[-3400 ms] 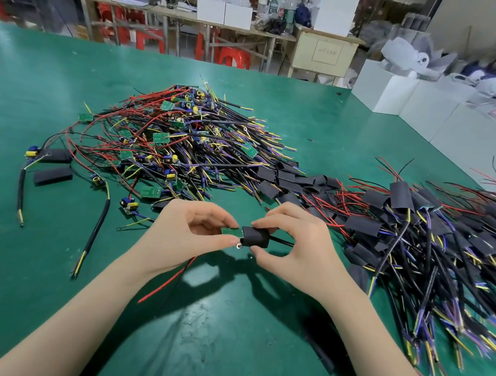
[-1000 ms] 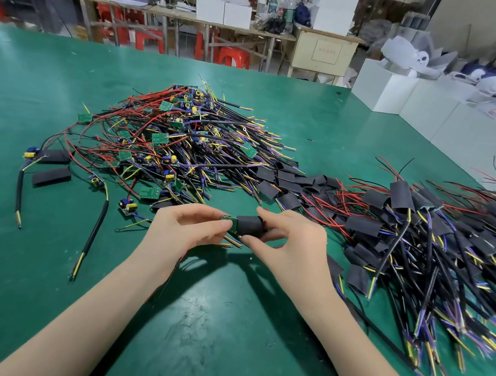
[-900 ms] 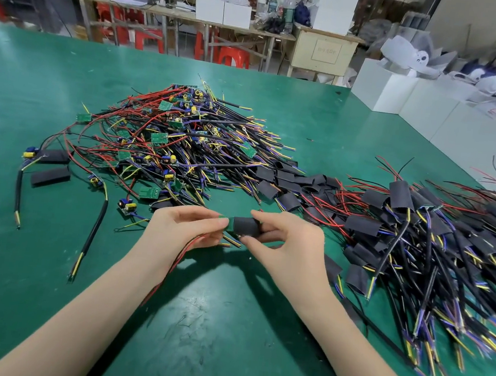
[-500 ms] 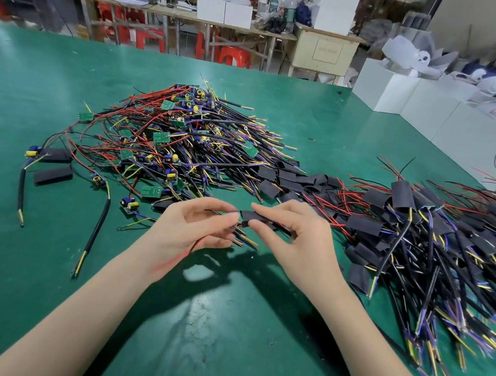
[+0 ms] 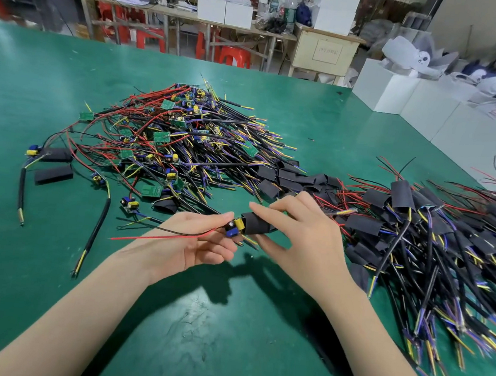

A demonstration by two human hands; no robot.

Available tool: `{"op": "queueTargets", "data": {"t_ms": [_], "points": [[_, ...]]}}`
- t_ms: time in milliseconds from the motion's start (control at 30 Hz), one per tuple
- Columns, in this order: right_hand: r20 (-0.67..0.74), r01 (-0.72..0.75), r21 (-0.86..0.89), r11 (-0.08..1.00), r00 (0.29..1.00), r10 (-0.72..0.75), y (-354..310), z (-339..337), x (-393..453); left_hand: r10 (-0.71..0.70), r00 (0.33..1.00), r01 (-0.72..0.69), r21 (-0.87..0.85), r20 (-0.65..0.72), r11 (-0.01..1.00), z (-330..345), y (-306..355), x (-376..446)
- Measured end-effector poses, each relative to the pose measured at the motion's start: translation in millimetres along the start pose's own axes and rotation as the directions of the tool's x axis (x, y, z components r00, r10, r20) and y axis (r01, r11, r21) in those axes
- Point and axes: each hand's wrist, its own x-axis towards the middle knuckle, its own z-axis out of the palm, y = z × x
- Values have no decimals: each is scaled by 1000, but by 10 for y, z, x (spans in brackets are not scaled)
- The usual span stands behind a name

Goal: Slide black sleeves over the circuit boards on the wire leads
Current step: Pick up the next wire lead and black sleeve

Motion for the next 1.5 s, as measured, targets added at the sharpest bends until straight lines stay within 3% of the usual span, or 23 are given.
{"op": "queueTargets", "data": {"t_ms": [167,333,733,933,1133,1300,1400,1500], "points": [[71,-100,162,982,993,90,-13,-19,-3,-40,999,39,25,28,999,-33,-21,-20],[159,-157,208,965,979,125,-56,-59,5,-81,997,80,48,17,996,-30,-23,-25],[249,-116,111,987,965,85,-105,-56,-2,41,993,-27,132,-110,991,67,-67,-12],[242,-110,135,985,967,75,-117,-66,9,28,998,-18,183,-52,983,38,-47,-32],[123,-142,153,978,985,124,-117,-95,19,14,999,-19,163,29,986,-3,-39,-24],[180,-240,151,959,961,212,-141,-53,19,16,999,-12,124,-30,992,24,-39,57],[216,-272,102,957,945,245,-114,-45,0,-16,1000,15,92,10,996,-26,-36,55],[235,-277,55,959,937,257,-109,-35,-11,84,995,-91,140,56,986,-74,-60,11]]}}
